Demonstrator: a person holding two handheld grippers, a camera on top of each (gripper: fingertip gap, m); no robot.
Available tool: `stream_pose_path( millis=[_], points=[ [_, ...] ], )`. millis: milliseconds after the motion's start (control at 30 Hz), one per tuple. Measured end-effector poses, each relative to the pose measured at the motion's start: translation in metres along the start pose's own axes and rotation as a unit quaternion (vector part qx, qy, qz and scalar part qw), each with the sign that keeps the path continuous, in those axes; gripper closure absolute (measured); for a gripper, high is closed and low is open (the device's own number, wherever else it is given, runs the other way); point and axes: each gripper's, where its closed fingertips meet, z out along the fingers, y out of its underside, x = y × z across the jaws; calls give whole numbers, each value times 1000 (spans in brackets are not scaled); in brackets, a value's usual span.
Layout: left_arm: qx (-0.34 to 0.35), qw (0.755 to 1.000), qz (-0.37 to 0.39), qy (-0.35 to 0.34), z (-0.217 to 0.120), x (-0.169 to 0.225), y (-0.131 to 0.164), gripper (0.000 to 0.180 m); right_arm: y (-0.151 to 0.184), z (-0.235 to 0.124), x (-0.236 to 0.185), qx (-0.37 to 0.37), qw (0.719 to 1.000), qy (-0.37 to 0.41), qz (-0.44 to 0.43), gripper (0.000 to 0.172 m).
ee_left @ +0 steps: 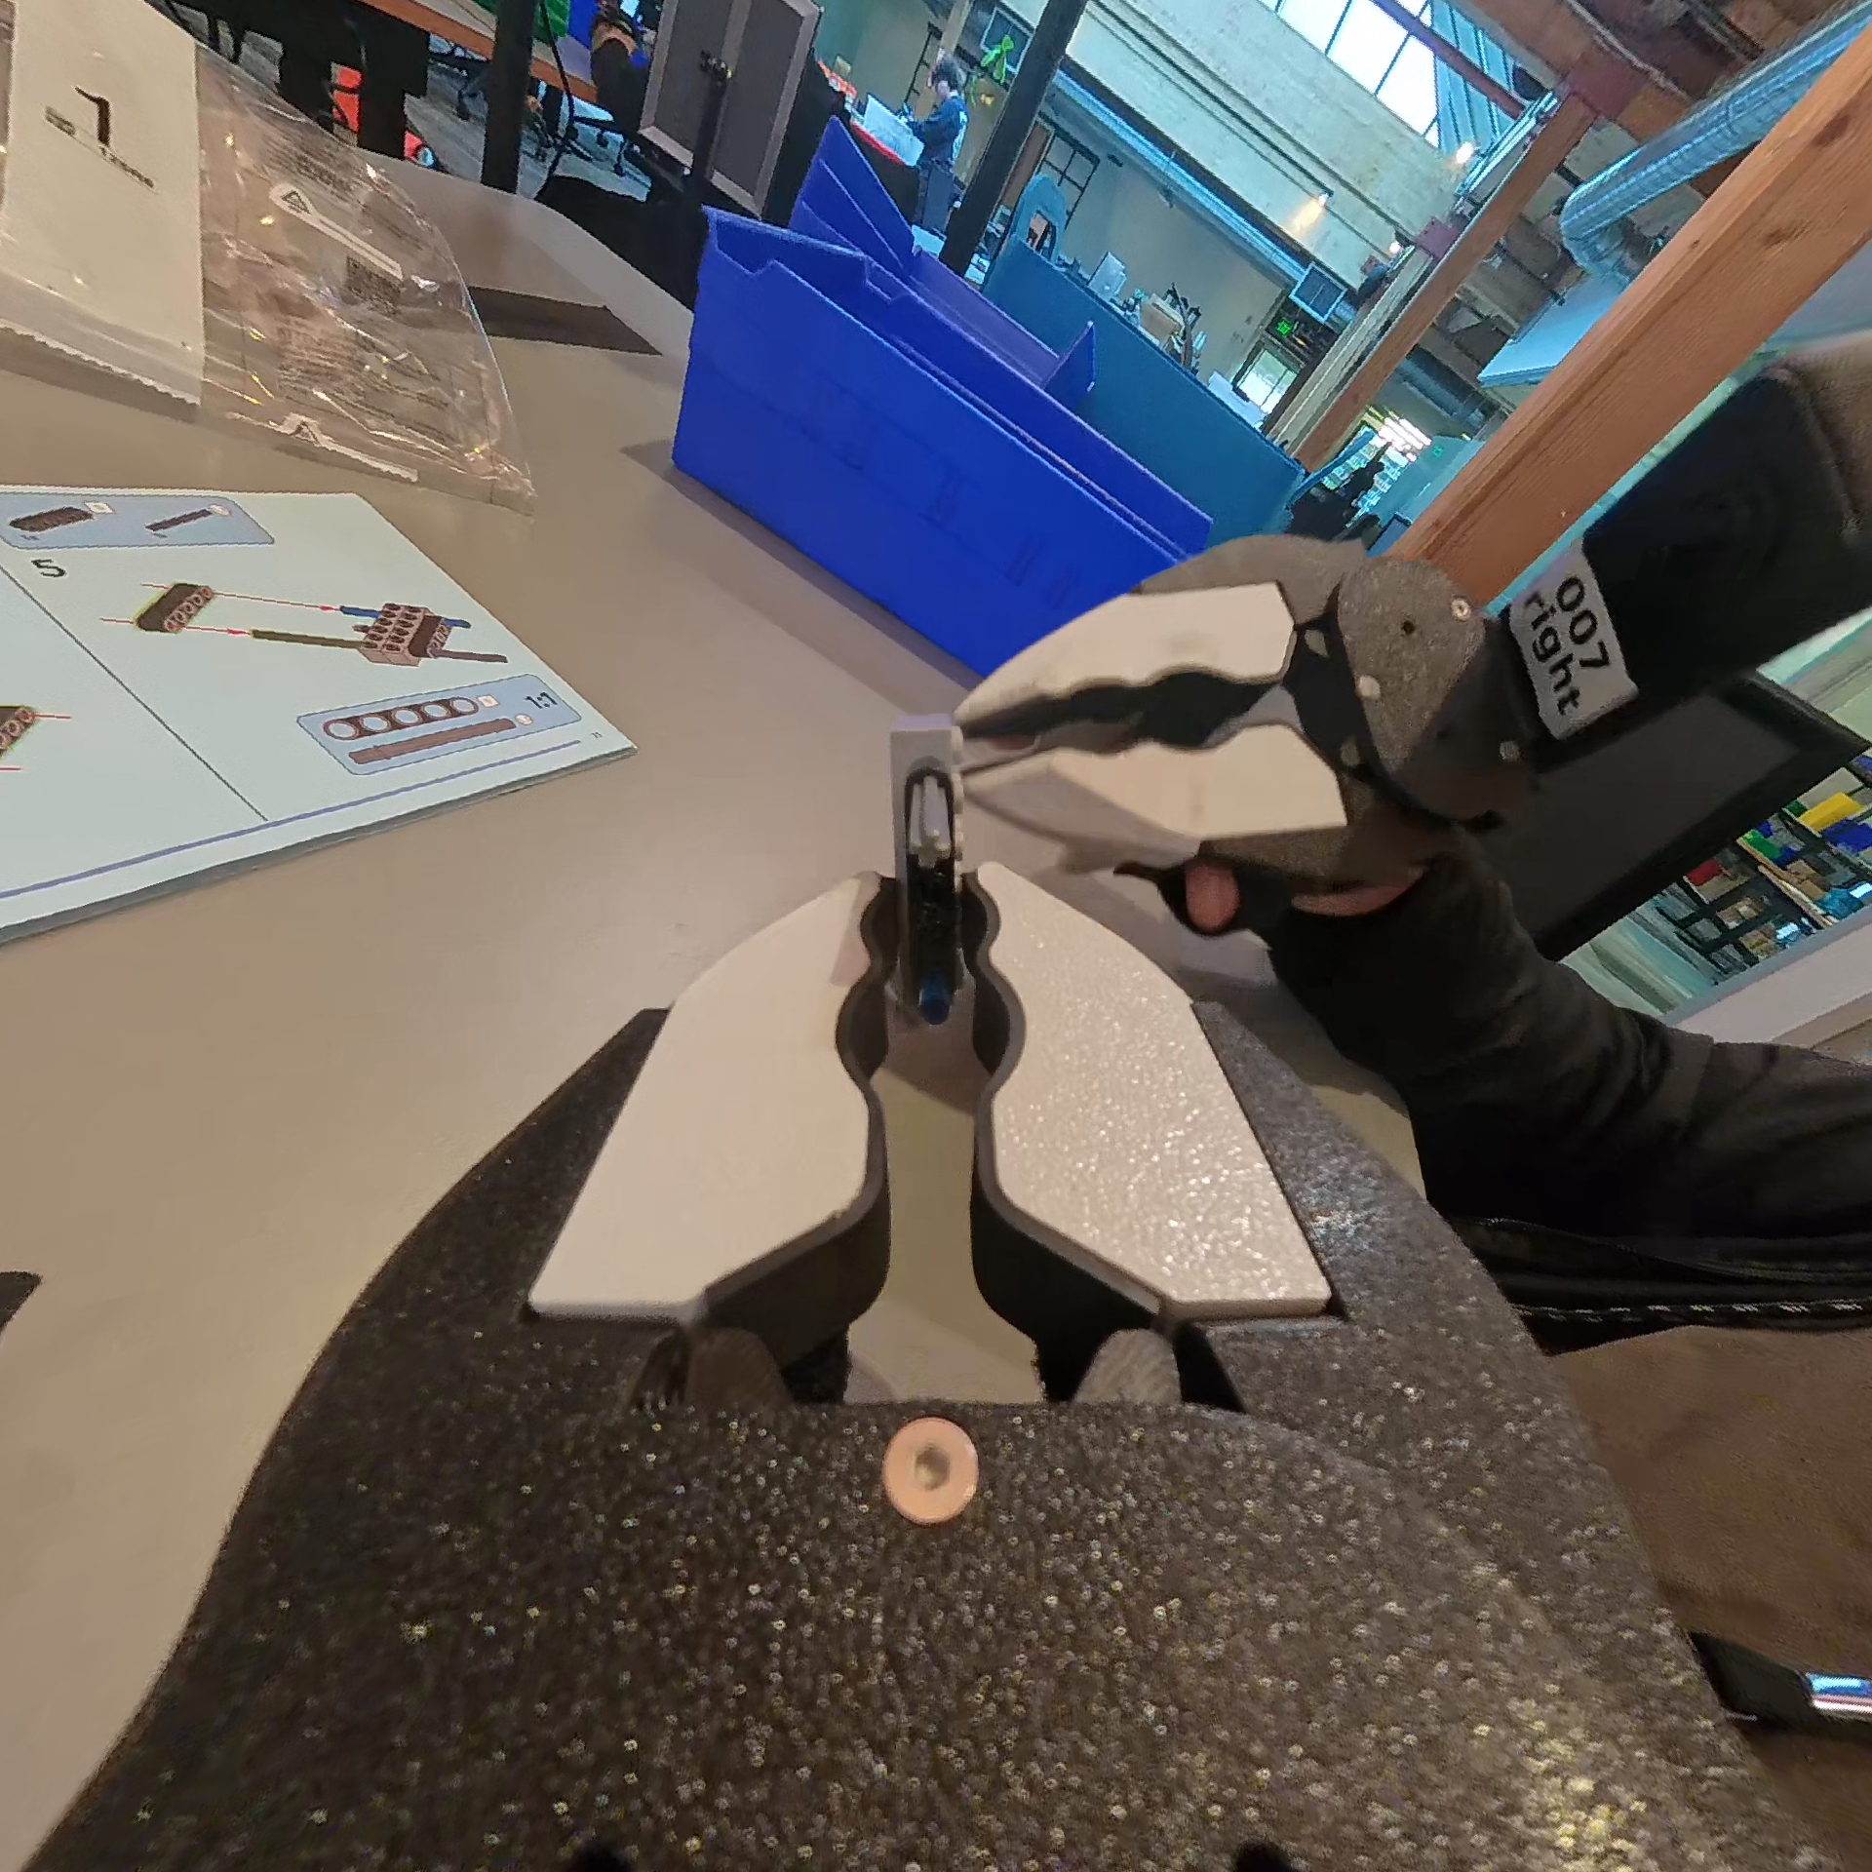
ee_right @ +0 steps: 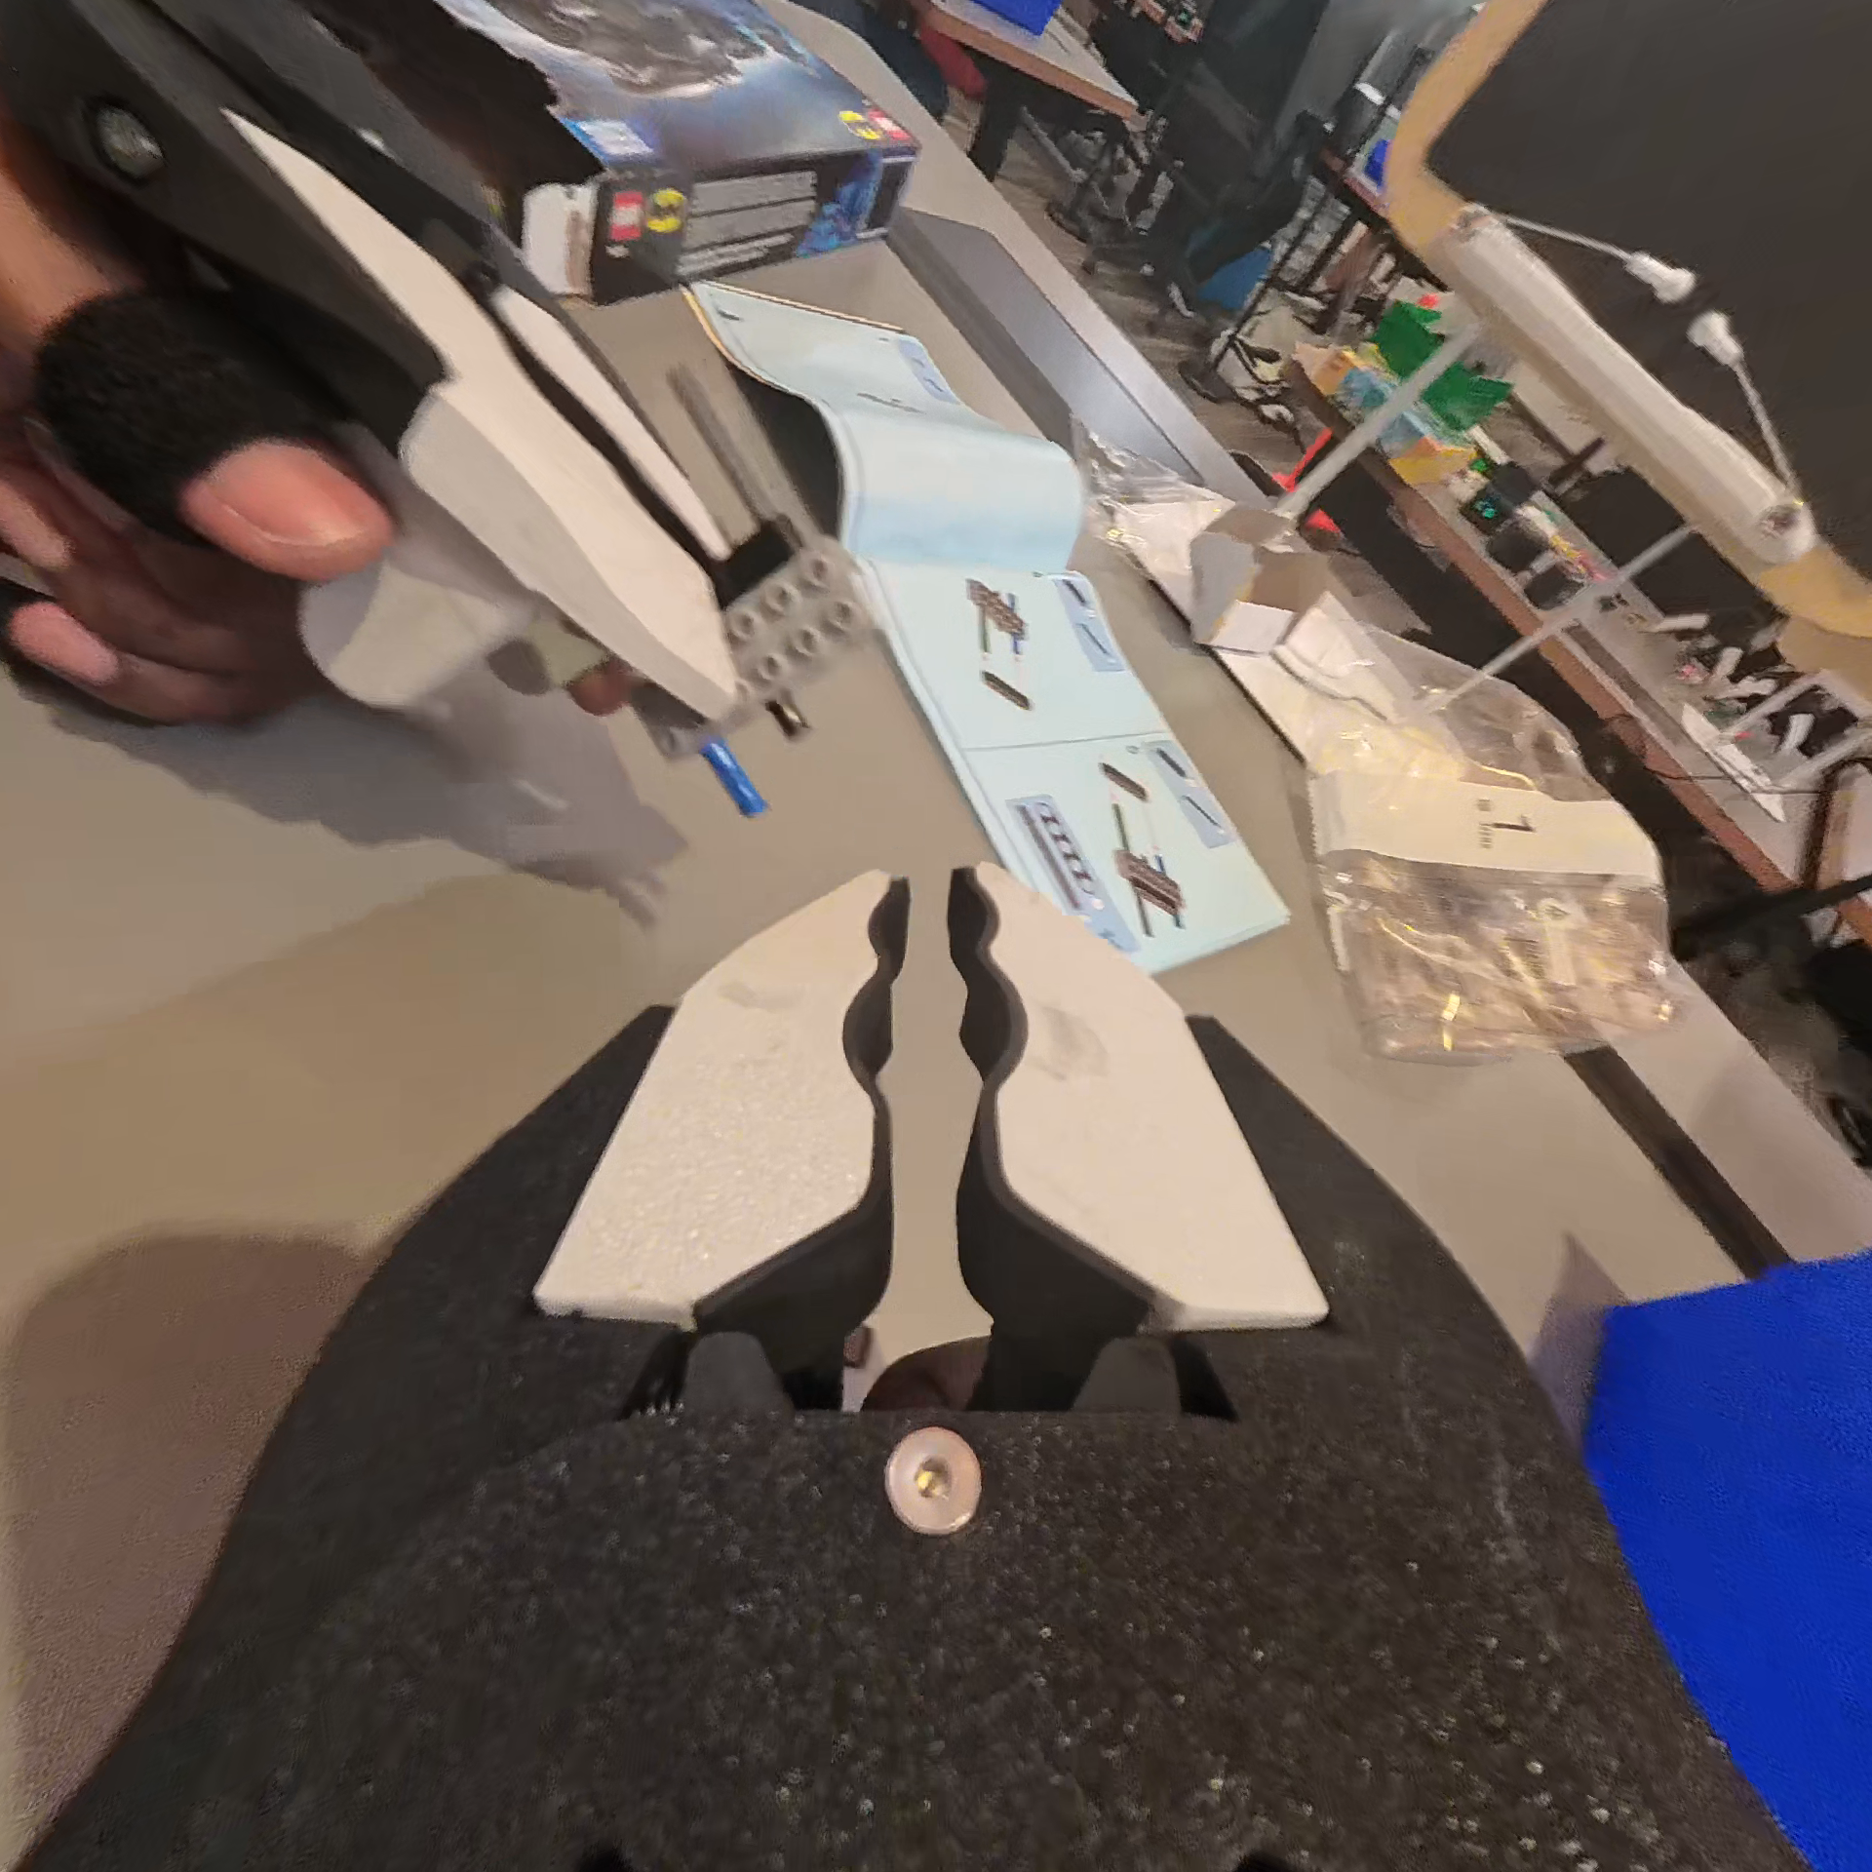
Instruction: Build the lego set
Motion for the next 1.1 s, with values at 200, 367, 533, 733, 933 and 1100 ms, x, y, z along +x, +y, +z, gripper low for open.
stream_pose_path(
  millis=[200,367,533,733,933,1100],
  points=[
    [-2,1000,1,0,0,0,0,169,42,-3,16,-63,997,-38,17,162],
    [-5,1000,6,-5,0,-1,0,169,66,6,-6,-141,986,-85,28,161],
    [-4,1000,8,-11,-2,-4,-1,169,63,12,-25,-166,979,-110,43,156],
    [-4,1000,10,-12,-3,-5,-1,169,61,19,-27,-139,975,-142,-100,155],
    [-4,1000,18,-20,-7,-10,-3,169,38,15,-23,-83,960,-231,-136,154],
    [-2,1000,9,-16,-7,-11,-4,169,47,20,-28,-97,940,-301,-130,147]
  ],
)
